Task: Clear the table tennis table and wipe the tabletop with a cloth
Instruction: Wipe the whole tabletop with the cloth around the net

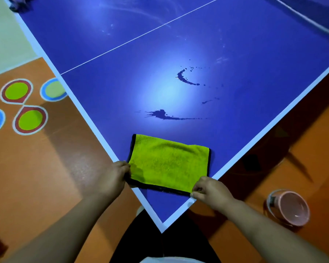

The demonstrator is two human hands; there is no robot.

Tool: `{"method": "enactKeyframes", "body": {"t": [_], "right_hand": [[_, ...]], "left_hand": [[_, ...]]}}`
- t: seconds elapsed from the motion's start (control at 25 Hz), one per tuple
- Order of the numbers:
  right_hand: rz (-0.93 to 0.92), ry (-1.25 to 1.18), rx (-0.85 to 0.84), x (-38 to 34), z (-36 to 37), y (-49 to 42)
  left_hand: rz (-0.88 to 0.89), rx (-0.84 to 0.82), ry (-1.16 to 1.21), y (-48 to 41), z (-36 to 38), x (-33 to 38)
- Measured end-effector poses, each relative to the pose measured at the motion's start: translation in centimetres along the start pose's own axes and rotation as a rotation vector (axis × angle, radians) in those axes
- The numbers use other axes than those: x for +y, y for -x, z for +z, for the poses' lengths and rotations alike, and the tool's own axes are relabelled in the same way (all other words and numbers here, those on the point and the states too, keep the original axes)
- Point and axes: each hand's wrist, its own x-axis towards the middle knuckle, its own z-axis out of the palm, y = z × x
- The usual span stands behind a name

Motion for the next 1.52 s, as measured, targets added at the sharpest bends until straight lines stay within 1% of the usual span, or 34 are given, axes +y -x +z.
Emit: {"method": "enactKeyframes", "body": {"t": [0.04,0.08,0.12,0.2,0.24,0.32,0.4,0.48,0.56,0.64,0.68,0.76,0.84,0.88,0.92,0.96,1.0,1.04,1.08,1.12,1.2,1.24,1.28,1.36,1.4,1.48,1.52], "right_hand": [[0.025,-0.016,0.023,-0.1,-0.1,0.0],[0.067,-0.041,0.086,0.0,-0.3,-0.3],[0.121,-0.069,0.184,0.1,-0.8,-0.7],[0.234,-0.114,0.385,0.5,-2.2,-2.5],[0.281,-0.131,0.44,0.6,-2.9,-3.5],[0.377,-0.141,0.427,0.7,-3.7,-5.6],[0.473,-0.118,0.372,0.9,-3.6,-7.2],[0.517,-0.141,0.401,1.0,-3.3,-7.9],[0.511,-0.259,0.475,0.7,-3.5,-7.3],[0.501,-0.448,0.515,-0.3,-3.7,-6.4],[0.486,-0.52,0.534,-1.3,-4.1,-6.0],[0.423,-0.604,0.554,-4.2,-4.6,-6.1],[0.366,-0.732,0.508,-8.0,-4.6,-7.4],[0.351,-0.854,0.449,-10.0,-4.4,-8.3],[0.327,-1.012,0.366,-12.0,-4.2,-9.1],[0.287,-1.175,0.249,-13.7,-4.0,-9.9],[0.239,-1.286,0.138,-15.1,-4.0,-10.5],[0.2,-1.331,0.078,-15.9,-4.0,-11.0],[0.189,-1.318,0.077,-15.9,-4.0,-11.6],[0.207,-1.263,0.125,-15.3,-4.1,-12.1],[0.259,-1.002,0.288,-13.0,-4.0,-12.6],[0.257,-0.851,0.317,-12.0,-3.7,-12.4],[0.248,-0.714,0.303,-11.5,-3.2,-12.0],[0.161,-0.509,0.263,-11.7,-1.2,-10.7],[0.084,-0.418,0.303,-11.9,0.1,-10.1],[-0.051,-0.288,0.447,-12.7,1.9,-9.5],[-0.086,-0.251,0.503,-13.0,2.5,-9.5]], "left_hand": [[0.073,-0.008,-0.079,0.1,0.1,-0.2],[0.099,-0.033,-0.159,0.2,0.1,-0.2],[0.092,-0.057,-0.21,0.3,0.1,0.1],[0.149,-0.038,-0.235,0.1,0.9,1.3],[0.216,-0.035,-0.22,-0.3,1.6,2.1],[0.346,-0.08,-0.197,-1.0,3.1,3.8],[0.415,-0.167,-0.214,-1.6,4.9,5.1],[0.427,-0.278,-0.264,-1.6,6.1,6.0],[0.389,-0.341,-0.301,-1.5,6.6,6.3],[0.329,-0.328,-0.236,-1.4,6.6,6.8],[0.271,-0.304,-0.116,-1.5,6.5,7.1],[0.008,-0.266,0.269,-1.6,5.3,7.6],[-0.305,-0.188,0.753,-1.6,4.0,7.7],[-0.434,-0.11,0.962,-1.4,3.5,7.4],[-0.548,-0.019,1.097,-1.4,3.0,7.0],[-0.642,0.057,1.155,-1.4,2.8,6.4],[-0.707,0.115,1.196,-1.4,2.5,5.8],[-0.749,0.137,1.194,-1.5,2.5,5.0],[-0.772,0.132,1.153,-1.7,2.4,4.4],[-0.795,0.111,1.095,-1.9,2.0,3.9],[-0.802,0.071,1.042,-2.1,2.1,3.0],[-0.79,0.046,0.998,-2.3,2.1,2.9],[-0.777,0.02,0.915,-2.5,2.0,2.8],[-0.702,0.012,0.767,-2.6,1.9,2.4],[-0.642,0.015,0.725,-2.6,2.0,2.1],[-0.549,-0.033,0.627,-2.6,1.9,1.7],[-0.54,-0.047,0.588,-2.6,1.8,1.4]]}}
